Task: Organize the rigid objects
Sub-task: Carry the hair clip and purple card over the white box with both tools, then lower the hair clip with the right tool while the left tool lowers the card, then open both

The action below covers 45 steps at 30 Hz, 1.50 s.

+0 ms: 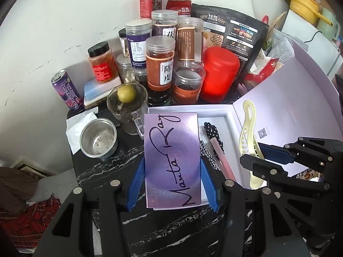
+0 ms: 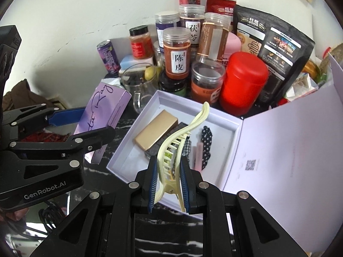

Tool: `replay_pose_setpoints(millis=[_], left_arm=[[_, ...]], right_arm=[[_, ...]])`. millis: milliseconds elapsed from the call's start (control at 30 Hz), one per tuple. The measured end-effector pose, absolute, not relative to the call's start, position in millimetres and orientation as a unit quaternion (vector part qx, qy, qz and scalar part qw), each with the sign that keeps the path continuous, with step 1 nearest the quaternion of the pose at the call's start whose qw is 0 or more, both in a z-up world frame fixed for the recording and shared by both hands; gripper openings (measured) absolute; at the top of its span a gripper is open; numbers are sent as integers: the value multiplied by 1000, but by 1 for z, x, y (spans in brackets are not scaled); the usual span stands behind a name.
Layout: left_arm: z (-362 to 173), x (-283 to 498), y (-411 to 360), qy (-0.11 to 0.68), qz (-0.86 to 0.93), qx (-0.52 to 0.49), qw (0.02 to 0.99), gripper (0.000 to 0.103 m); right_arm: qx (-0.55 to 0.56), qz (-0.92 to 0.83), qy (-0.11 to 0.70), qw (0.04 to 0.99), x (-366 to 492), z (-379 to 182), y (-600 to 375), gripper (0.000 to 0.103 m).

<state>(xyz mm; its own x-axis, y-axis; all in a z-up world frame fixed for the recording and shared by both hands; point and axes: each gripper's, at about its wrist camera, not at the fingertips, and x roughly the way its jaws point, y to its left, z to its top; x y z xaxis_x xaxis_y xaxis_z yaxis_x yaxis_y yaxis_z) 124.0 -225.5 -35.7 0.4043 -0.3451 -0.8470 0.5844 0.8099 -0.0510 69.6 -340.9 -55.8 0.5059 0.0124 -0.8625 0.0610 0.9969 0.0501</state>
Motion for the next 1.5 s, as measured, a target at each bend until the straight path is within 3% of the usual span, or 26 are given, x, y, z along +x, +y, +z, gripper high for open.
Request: replay_pose_setpoints(millis=[800, 1500], left_arm=[[-90, 185, -262, 490, -297, 150, 806, 51], [-147, 178, -288, 523, -326, 169, 769, 51]], right_arm=[[38, -30, 524, 851, 129, -104, -374, 20], [68, -58, 555, 827, 129, -159, -403, 20]])
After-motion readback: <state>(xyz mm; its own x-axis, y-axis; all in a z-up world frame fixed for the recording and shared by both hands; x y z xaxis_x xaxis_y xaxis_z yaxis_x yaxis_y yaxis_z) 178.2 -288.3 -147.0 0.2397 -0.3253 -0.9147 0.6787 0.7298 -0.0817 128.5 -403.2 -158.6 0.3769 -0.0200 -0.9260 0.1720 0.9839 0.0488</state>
